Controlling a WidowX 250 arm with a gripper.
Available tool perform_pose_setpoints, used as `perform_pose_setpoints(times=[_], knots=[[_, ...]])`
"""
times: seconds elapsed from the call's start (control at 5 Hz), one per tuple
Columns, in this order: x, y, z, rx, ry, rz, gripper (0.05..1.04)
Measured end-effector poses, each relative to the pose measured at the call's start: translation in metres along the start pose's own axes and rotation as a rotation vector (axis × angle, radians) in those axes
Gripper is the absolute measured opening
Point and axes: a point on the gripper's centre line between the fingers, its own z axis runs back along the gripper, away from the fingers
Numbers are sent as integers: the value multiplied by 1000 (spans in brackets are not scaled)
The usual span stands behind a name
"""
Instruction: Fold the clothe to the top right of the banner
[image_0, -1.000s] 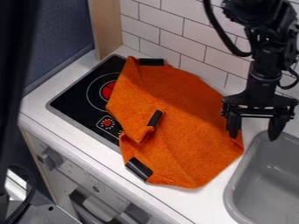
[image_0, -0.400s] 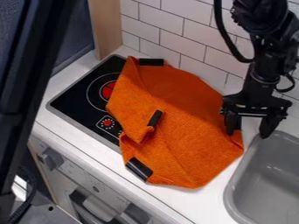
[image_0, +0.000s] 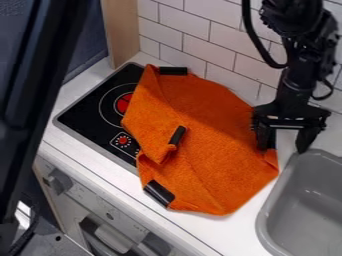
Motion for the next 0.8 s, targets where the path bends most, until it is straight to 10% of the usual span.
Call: perform_pose_setpoints(times=[0.4,0.8], knots=[[2,4,-2,20,16,-23,378],[-3,17,3,82,29,-38,78]])
